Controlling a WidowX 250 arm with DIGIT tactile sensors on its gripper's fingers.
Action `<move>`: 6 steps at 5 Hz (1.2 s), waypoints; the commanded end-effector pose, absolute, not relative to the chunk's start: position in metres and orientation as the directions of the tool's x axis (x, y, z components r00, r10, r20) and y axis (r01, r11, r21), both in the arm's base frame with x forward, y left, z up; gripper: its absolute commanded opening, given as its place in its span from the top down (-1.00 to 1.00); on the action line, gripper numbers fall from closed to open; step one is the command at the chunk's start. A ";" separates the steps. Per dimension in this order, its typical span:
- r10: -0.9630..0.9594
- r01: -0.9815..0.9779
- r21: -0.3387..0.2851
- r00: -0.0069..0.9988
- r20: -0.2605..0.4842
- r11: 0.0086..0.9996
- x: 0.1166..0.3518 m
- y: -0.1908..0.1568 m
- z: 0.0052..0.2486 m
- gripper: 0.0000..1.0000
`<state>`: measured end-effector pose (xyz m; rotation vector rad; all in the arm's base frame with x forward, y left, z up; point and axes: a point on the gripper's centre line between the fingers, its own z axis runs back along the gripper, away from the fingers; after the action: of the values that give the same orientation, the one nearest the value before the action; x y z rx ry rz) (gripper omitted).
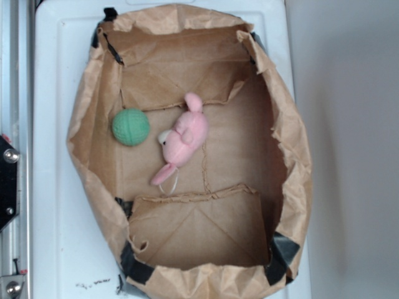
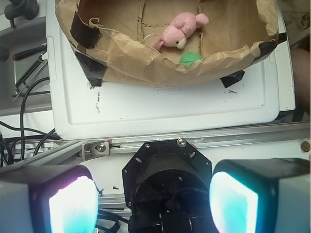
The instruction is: Grab the pink bunny.
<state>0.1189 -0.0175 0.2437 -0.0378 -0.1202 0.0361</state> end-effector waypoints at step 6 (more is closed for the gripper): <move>0.185 -0.188 0.018 0.974 0.129 0.982 0.244 0.067 0.184 -1.00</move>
<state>0.2420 0.0566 0.1736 0.0179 -0.0921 0.1662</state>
